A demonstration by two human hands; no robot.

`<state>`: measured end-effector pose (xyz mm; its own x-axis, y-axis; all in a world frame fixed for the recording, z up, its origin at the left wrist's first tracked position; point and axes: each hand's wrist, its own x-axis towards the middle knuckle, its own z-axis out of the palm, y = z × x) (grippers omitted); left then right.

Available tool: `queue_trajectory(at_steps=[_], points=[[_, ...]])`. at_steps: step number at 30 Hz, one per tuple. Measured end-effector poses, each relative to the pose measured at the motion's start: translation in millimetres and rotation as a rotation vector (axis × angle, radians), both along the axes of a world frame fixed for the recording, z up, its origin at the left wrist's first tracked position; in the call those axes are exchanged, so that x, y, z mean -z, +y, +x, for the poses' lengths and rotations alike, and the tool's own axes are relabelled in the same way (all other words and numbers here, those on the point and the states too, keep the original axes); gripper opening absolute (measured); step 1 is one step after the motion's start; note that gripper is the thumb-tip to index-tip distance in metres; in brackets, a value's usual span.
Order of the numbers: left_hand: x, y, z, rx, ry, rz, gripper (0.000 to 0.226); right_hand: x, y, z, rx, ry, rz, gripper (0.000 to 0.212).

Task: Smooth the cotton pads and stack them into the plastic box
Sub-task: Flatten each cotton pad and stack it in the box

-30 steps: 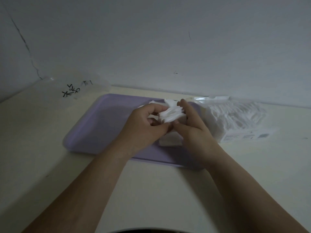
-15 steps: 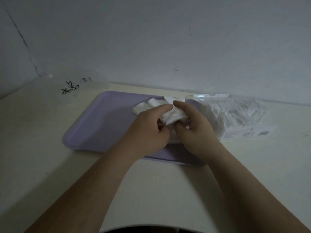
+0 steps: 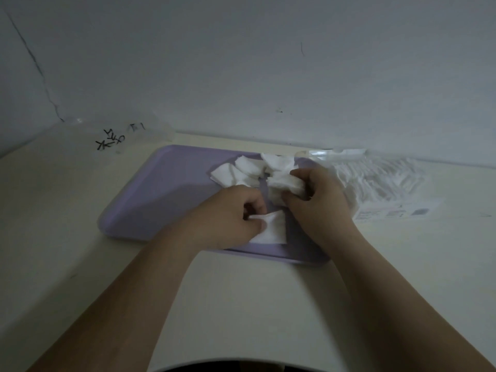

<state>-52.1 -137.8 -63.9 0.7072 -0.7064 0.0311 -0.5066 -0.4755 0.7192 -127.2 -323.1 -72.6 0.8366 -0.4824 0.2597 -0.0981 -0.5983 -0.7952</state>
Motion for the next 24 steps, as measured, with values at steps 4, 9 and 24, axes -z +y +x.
queue_trajectory(at_steps=[4,9,24], points=[[-5,1,4,-0.037,0.086,-0.225,0.011,-1,-2,-2,-0.097,0.022,0.086,0.040],[3,-7,1,-0.122,0.029,-0.297,0.012,0,-6,-3,-0.230,0.001,0.167,0.034],[6,-3,11,-0.249,-0.076,-0.275,0.030,-2,0,-3,-0.247,0.021,-0.035,0.058]])
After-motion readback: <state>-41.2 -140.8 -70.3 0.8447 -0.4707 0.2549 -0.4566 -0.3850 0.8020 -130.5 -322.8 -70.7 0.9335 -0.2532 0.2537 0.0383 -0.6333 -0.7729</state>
